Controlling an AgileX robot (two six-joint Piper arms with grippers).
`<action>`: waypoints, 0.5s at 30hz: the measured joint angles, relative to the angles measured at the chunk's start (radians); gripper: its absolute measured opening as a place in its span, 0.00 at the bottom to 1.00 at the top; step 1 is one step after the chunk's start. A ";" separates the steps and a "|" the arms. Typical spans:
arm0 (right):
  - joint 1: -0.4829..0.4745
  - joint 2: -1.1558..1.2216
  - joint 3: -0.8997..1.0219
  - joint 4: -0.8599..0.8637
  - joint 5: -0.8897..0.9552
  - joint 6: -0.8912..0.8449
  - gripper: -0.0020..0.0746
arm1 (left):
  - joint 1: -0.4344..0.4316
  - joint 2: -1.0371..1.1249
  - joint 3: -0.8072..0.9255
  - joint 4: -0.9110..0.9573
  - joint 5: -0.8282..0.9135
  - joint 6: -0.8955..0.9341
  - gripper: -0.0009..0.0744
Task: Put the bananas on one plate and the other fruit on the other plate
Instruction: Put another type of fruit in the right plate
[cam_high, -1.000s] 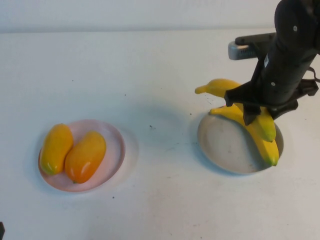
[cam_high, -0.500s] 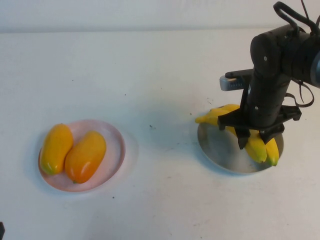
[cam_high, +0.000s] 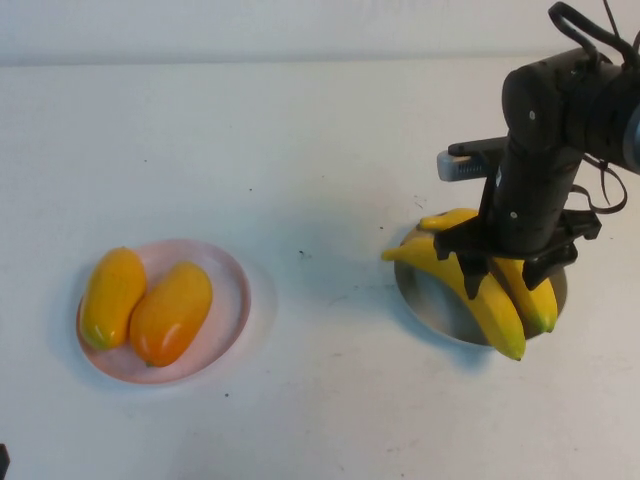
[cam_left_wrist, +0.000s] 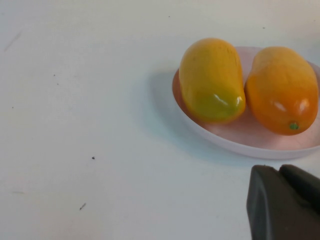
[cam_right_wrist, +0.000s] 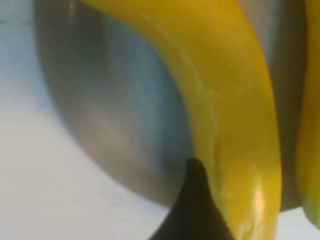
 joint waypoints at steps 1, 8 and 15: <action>0.000 -0.008 0.000 0.013 0.000 -0.013 0.65 | 0.000 0.000 0.000 0.000 0.000 0.000 0.01; 0.000 -0.157 0.023 0.155 -0.002 -0.154 0.30 | 0.000 0.000 0.000 0.000 0.000 0.000 0.01; 0.000 -0.426 0.181 0.230 0.000 -0.221 0.03 | 0.000 0.000 0.000 0.000 0.000 0.000 0.01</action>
